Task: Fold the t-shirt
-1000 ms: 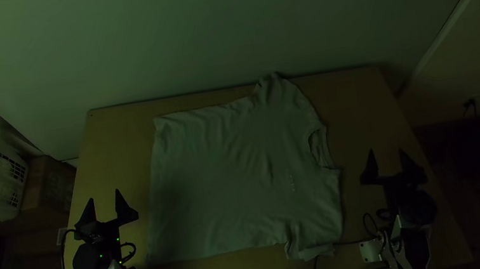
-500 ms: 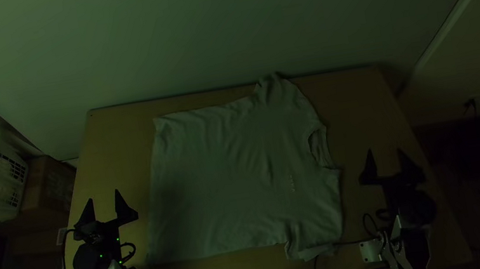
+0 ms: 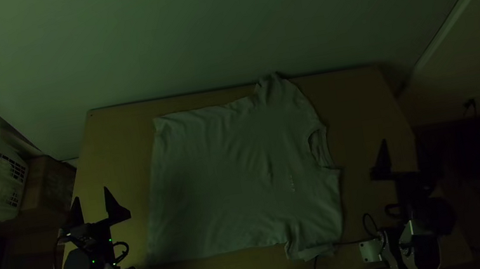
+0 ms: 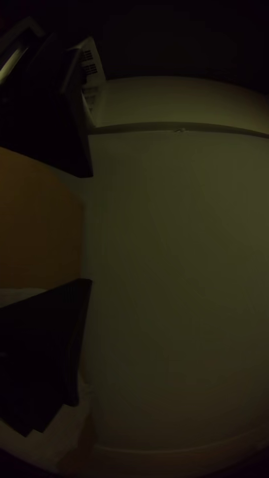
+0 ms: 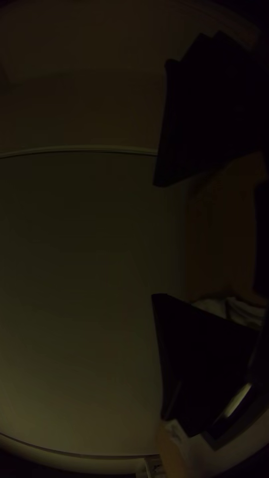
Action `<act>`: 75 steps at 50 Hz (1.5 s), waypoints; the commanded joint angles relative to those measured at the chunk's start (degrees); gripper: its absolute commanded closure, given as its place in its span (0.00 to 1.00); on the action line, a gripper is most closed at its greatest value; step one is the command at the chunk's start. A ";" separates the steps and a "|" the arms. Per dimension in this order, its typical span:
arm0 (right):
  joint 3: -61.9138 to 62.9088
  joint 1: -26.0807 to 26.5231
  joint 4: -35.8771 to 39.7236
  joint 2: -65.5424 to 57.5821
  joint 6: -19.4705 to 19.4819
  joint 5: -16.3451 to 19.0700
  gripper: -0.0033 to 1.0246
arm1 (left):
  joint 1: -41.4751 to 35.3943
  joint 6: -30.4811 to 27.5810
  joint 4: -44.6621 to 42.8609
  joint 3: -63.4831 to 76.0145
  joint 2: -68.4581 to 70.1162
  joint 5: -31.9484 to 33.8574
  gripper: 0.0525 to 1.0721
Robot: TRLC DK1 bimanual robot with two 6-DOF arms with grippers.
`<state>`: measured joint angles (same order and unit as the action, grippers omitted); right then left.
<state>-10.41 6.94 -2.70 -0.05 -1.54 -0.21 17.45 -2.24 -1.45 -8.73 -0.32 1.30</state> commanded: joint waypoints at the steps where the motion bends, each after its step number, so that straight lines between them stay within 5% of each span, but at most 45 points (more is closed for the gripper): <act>1: -3.74 0.27 -1.96 -1.88 0.57 -0.32 0.04 | -0.58 -1.01 -1.53 -4.54 0.23 0.46 0.05; 53: -40.21 -0.17 -14.09 -52.06 0.93 -0.32 0.04 | -2.95 1.71 -5.49 -46.20 -49.08 -0.16 0.04; 75: -52.60 -6.59 -13.56 -67.97 1.28 -1.46 0.04 | -9.63 3.21 -4.26 -60.61 -67.71 -5.34 0.04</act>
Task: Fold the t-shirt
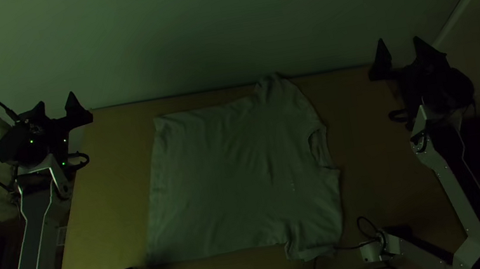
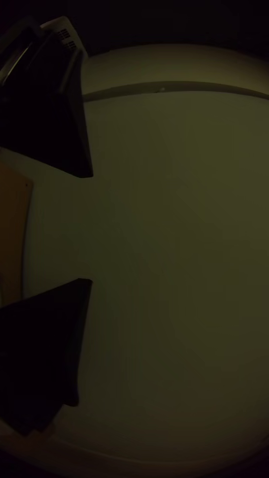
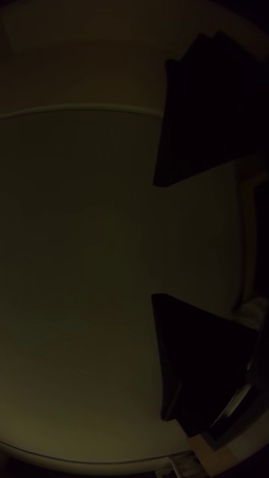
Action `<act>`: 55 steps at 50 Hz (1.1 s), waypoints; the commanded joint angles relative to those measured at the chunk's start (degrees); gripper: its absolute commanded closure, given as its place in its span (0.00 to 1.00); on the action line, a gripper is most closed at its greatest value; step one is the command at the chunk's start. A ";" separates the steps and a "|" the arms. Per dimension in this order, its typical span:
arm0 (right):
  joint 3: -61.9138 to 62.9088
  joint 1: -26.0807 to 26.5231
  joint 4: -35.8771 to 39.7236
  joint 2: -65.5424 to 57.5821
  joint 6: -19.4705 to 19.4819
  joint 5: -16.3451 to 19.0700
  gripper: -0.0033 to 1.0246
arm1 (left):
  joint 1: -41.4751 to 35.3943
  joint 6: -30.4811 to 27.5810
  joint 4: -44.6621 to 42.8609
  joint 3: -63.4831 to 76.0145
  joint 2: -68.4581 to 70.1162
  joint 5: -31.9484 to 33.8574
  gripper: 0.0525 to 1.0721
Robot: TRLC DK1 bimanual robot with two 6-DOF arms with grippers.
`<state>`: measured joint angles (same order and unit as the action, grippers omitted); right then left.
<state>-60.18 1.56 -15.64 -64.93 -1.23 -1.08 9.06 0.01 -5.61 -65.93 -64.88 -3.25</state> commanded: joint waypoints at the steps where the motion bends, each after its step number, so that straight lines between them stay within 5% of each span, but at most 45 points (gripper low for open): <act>1: -3.27 -1.47 -0.62 -3.98 0.97 -0.59 0.04 | -1.41 0.96 -0.11 -3.94 -3.85 -0.80 0.04; 18: -9.43 -4.81 0.87 -15.49 1.67 -0.76 0.04 | -3.79 1.31 1.04 -9.30 -14.83 -0.89 0.04; 35: -23.58 -6.75 14.14 -30.08 5.37 -0.68 0.04 | -5.10 2.01 11.23 -18.18 -27.31 -0.89 0.05; 55: -31.22 -7.72 17.04 -39.84 8.97 -0.68 0.04 | -5.90 2.89 23.01 -28.38 -40.06 0.08 0.06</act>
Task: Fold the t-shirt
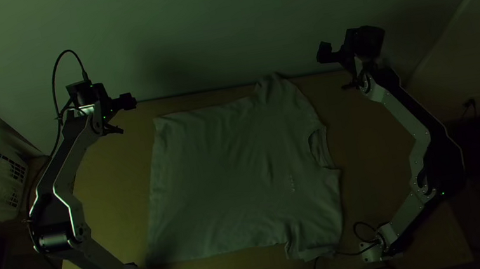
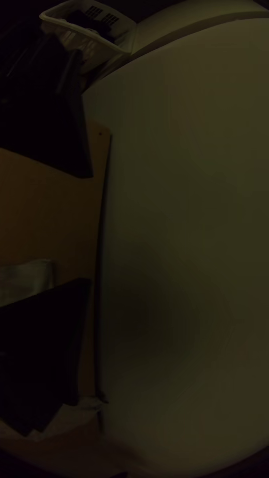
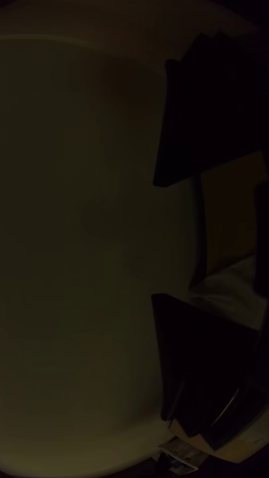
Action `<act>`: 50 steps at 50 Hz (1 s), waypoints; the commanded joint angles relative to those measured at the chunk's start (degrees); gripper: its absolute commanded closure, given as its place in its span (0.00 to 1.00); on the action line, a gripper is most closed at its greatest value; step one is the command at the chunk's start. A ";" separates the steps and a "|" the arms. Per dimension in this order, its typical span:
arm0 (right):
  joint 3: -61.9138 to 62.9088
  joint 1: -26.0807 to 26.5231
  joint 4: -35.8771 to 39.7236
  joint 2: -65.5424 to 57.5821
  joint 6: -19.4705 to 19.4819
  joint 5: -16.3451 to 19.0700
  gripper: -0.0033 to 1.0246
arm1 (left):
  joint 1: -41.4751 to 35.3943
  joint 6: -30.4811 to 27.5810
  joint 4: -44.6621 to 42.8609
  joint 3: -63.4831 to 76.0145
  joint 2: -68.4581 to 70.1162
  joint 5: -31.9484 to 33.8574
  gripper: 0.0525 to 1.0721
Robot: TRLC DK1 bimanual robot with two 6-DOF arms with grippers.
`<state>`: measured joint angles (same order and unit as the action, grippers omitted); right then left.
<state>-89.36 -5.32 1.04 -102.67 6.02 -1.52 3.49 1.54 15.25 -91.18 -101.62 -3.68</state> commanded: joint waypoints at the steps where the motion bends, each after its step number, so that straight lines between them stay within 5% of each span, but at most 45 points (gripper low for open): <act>1: -2.04 -0.92 0.37 -2.36 1.98 -0.24 0.04 | -0.41 1.54 2.25 -3.31 -3.76 0.52 0.06; 50: 0.68 -2.41 1.60 -7.28 6.11 -0.24 0.04 | -5.07 3.47 9.72 -14.12 -24.06 0.87 0.06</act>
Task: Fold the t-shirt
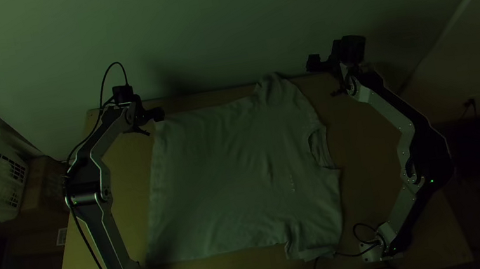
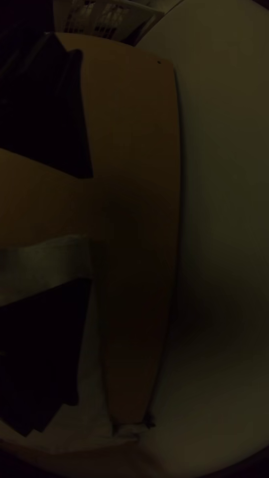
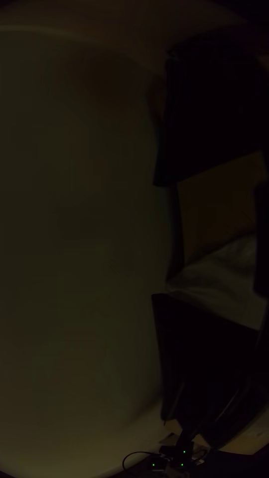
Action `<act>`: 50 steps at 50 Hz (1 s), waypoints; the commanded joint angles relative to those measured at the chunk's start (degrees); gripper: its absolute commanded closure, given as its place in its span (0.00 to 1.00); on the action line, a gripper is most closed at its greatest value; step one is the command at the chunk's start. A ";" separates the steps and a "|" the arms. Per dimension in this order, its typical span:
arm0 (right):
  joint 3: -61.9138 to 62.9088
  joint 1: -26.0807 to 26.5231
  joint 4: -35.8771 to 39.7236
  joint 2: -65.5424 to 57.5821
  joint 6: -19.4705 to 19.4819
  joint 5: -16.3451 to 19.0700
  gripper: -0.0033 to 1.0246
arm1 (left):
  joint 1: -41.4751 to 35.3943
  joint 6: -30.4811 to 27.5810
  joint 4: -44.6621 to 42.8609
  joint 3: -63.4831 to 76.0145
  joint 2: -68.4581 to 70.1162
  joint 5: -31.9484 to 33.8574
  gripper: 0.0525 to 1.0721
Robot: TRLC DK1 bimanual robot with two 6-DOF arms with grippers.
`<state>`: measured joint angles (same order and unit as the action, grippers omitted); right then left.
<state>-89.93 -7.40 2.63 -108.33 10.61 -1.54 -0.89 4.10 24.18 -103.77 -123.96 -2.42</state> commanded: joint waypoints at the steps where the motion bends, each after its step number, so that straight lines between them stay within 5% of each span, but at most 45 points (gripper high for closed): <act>1: 1.34 -0.34 0.00 -1.71 1.52 -0.30 0.04 | -0.78 0.82 0.78 -1.53 -1.99 -0.49 0.06; 20: 1.34 -0.25 0.00 -2.23 2.31 -0.30 0.04 | -1.22 -0.76 0.78 -3.11 -5.68 -1.54 0.06; 28: 0.99 -0.42 0.00 -3.55 3.10 -0.22 0.05 | -1.31 -1.46 0.42 -3.20 -6.12 -1.54 0.32; 36: -4.11 -0.51 5.63 -8.21 5.65 -0.22 0.10 | -1.49 -1.29 0.86 -3.99 -7.08 -1.19 0.98; 50: -10.97 -1.39 13.27 -14.10 6.26 -0.04 0.10 | -0.87 -0.14 4.64 -6.10 -6.64 -1.01 0.98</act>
<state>-98.06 -7.75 14.76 -121.08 15.66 -1.52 -2.50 3.01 27.16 -109.36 -129.38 -3.46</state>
